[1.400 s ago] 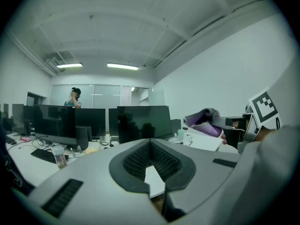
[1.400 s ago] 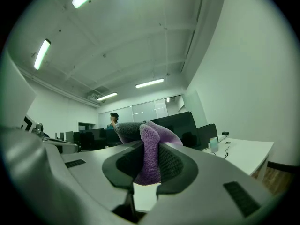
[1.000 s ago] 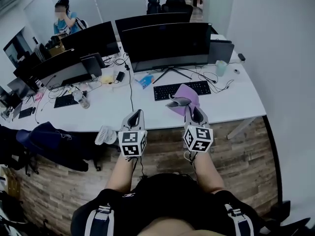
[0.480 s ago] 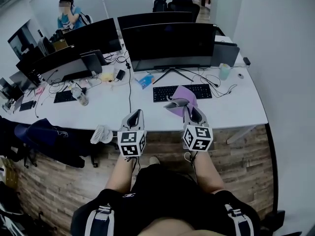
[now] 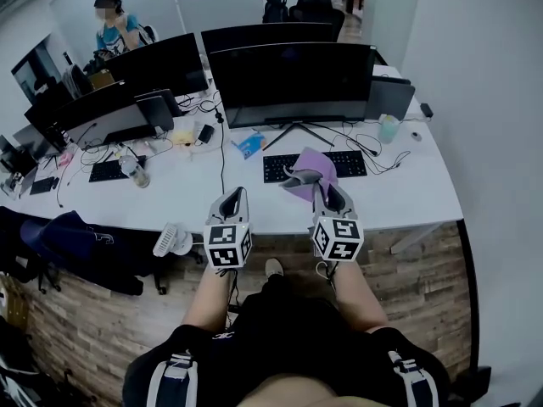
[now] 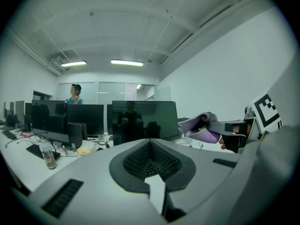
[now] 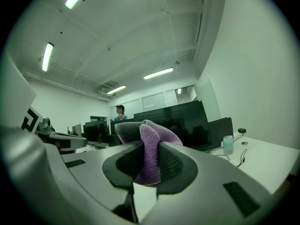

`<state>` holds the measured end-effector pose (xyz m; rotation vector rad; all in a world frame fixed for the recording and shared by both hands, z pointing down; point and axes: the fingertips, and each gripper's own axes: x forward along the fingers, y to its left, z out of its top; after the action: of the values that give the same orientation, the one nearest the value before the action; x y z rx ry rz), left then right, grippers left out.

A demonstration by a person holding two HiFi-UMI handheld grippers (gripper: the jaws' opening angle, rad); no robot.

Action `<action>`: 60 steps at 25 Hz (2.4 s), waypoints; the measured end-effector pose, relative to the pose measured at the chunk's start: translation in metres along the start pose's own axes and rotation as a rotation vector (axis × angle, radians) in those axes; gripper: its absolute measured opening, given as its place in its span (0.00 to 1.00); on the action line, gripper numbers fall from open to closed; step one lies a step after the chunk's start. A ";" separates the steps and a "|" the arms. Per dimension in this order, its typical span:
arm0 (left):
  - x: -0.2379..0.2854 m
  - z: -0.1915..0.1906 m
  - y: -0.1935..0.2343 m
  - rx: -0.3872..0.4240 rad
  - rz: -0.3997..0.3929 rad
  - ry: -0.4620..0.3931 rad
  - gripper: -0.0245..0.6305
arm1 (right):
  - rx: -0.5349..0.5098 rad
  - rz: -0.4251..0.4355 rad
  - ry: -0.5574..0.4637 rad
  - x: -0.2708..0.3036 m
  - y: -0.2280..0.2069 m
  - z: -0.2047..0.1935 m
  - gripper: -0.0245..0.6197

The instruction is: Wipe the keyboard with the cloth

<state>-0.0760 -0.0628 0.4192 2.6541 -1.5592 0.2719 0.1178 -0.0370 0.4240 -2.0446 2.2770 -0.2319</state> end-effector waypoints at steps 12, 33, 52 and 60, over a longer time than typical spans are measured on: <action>0.069 -0.013 0.041 -0.046 0.008 0.043 0.05 | -0.038 0.032 0.063 0.085 0.002 -0.013 0.18; 0.242 -0.005 0.177 -0.143 -0.015 0.064 0.05 | -0.112 0.028 0.162 0.312 0.015 -0.017 0.18; 0.288 -0.052 0.205 -0.152 -0.002 0.174 0.05 | -0.104 0.043 0.404 0.387 -0.001 -0.135 0.18; 0.290 -0.055 0.209 -0.154 0.005 0.188 0.05 | -0.156 0.072 0.535 0.399 0.004 -0.189 0.18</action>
<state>-0.1264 -0.4078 0.5155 2.4312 -1.4658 0.3729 0.0403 -0.4205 0.6283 -2.1721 2.7390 -0.6927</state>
